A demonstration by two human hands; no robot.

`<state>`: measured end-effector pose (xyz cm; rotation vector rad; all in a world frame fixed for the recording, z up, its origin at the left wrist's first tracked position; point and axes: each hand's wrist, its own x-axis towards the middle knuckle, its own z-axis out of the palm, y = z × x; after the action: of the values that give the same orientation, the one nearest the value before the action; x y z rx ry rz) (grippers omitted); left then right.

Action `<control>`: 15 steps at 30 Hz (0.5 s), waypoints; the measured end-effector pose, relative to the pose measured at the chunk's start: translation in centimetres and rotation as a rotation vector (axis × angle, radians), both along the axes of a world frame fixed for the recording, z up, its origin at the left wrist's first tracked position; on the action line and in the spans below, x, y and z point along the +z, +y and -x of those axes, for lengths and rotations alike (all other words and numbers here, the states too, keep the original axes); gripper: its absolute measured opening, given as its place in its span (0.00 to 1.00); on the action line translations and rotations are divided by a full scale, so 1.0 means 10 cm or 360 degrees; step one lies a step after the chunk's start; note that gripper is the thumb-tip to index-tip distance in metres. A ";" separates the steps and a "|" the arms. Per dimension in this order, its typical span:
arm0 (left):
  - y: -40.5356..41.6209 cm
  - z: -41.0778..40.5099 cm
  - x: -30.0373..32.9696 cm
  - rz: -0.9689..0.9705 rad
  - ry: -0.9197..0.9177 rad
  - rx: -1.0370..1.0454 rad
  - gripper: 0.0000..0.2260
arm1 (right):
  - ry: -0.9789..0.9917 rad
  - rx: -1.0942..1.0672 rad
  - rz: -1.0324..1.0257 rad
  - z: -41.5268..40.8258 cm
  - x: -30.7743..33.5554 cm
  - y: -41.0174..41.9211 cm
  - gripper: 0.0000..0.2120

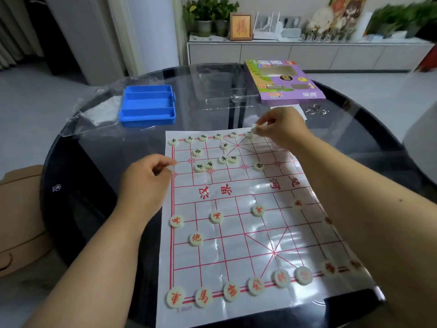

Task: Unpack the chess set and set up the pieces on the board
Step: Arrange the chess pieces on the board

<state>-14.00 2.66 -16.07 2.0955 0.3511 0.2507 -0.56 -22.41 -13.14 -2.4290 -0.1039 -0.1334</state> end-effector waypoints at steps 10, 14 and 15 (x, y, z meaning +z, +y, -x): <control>-0.03 0.01 0.02 -0.0058 0.0023 0.0002 0.04 | 0.0080 -0.0426 0.0086 -0.29 -0.17 -0.67 0.04; -0.03 0.00 0.01 -0.0057 0.0025 0.0000 0.05 | 0.0116 -0.0437 0.0099 -0.33 -0.22 -0.67 0.06; -0.03 -0.01 0.01 -0.0057 0.0030 -0.0002 0.05 | 0.0126 -0.0438 0.0094 -0.34 -0.22 -0.67 0.07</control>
<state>-13.94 2.35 -16.02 2.1342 0.3594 0.2381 2.80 -29.12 -15.36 -2.4931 0.2666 -0.1591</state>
